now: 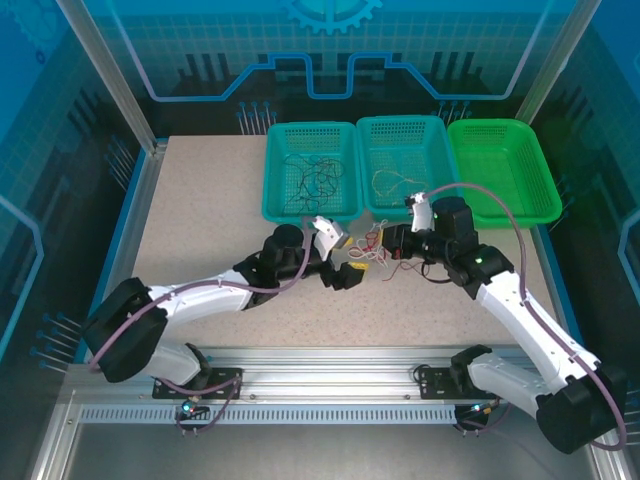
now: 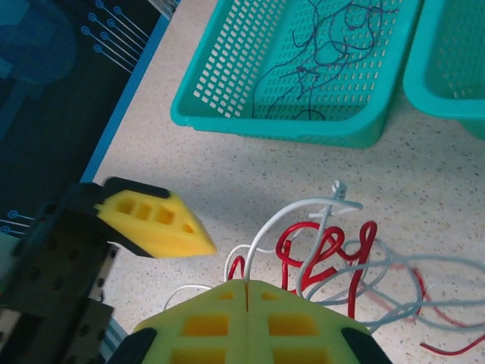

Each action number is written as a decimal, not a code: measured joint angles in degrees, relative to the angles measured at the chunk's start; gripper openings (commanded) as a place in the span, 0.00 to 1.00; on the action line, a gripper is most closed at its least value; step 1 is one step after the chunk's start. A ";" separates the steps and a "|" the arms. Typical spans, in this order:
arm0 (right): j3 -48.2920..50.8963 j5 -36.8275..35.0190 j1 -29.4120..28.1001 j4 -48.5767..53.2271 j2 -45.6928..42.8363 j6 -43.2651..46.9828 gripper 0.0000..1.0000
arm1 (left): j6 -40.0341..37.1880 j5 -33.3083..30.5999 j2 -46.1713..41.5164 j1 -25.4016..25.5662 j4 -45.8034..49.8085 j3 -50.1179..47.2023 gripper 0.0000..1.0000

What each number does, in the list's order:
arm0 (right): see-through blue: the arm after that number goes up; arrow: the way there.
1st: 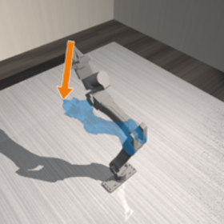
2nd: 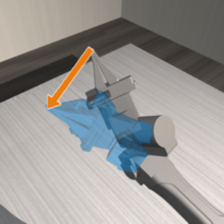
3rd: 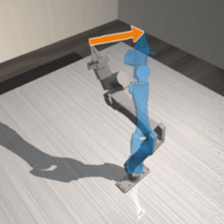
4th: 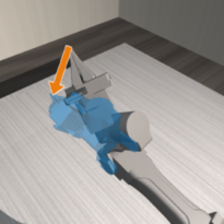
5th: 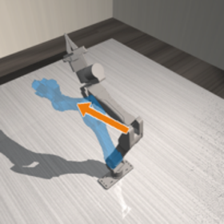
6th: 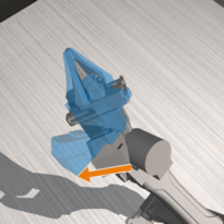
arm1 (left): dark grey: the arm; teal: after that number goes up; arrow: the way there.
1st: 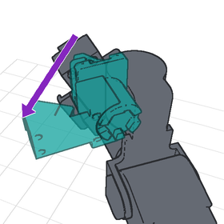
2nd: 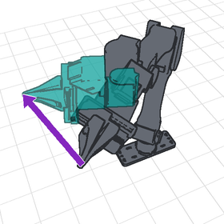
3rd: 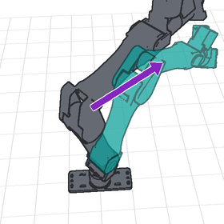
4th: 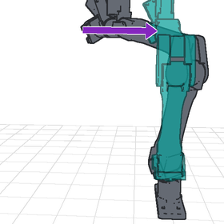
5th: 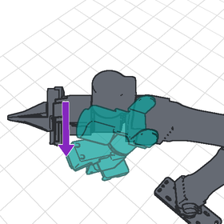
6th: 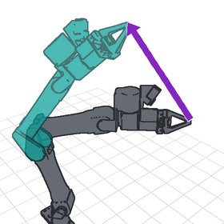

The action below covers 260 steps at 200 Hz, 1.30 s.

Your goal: Untangle the cables

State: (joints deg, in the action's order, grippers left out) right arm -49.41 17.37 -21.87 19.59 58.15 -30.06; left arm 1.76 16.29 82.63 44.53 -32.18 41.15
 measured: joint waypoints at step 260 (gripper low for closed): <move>22.10 -9.40 -5.29 -12.79 -0.22 10.29 0.75 | 2.86 -1.44 4.31 0.00 -4.13 -0.17 0.00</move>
State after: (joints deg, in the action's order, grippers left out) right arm -27.31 7.97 -27.16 6.81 57.93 -19.77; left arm 4.62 14.85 86.94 44.53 -36.32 40.97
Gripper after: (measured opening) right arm 0.746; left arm 0.062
